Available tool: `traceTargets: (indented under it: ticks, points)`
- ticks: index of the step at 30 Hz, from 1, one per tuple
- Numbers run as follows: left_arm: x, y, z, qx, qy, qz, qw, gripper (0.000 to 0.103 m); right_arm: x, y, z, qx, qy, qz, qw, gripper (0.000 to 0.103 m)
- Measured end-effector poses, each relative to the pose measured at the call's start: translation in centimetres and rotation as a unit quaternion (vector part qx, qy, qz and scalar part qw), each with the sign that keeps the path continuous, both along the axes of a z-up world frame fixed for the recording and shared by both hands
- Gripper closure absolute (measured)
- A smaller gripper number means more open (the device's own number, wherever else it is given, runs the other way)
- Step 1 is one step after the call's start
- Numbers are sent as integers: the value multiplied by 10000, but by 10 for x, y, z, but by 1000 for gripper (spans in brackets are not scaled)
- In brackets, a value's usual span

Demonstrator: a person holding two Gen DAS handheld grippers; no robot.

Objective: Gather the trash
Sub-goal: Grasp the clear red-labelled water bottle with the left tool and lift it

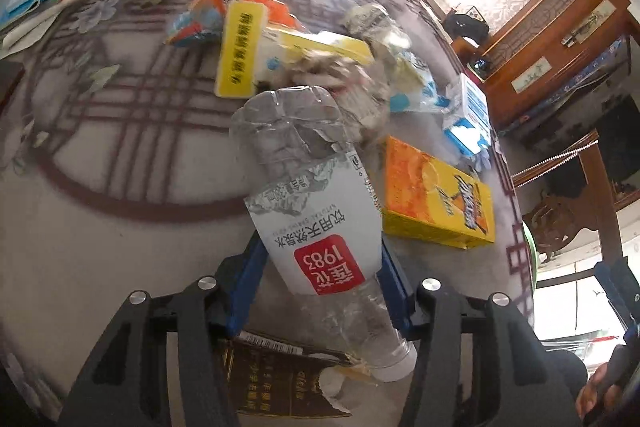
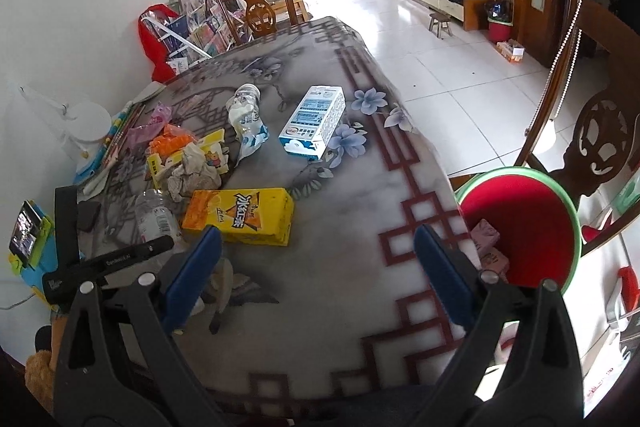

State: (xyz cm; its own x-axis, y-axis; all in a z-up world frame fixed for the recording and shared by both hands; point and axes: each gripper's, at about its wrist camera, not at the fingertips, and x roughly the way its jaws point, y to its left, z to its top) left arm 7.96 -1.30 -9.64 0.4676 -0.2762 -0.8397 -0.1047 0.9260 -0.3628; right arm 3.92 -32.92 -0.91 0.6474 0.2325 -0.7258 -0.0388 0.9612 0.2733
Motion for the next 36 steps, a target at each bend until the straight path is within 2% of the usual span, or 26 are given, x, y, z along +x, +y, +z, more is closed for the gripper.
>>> traceTargets:
  ticks: [4, 10, 12, 14, 16, 19, 25, 36]
  points:
    - [5, 24, 10, -36, -87, 44, 9999, 53, 0, 2, 0, -24, 9, 25, 10000, 8]
    - [1, 33, 13, -89, -38, 217, 9997, 51, 1, 2, 0, 21, 4, 45, 10000, 8]
    - [-3, 34, 9, -174, 0, 331, 9993, 46, 1, 0, -1, 73, 0, 57, 10000, 8]
    - [-9, 33, 3, -291, 34, 497, 9983, 33, 1, -1, -1, 116, -6, 71, 9999, 8]
    - [-11, 31, -4, -270, 114, 631, 9976, 32, 0, -3, -1, 153, -6, 82, 9998, 8]
    - [-10, 27, -11, -269, 262, 681, 9970, 32, 0, -3, -1, 195, -8, 91, 9998, 8]
    - [-9, 15, -8, 28, 174, 552, 9983, 33, 0, -3, -2, 191, 12, 115, 9998, 8]
    - [-9, 16, -11, 62, 82, 457, 9989, 42, 1, -2, -2, 189, 15, 111, 9998, 8]
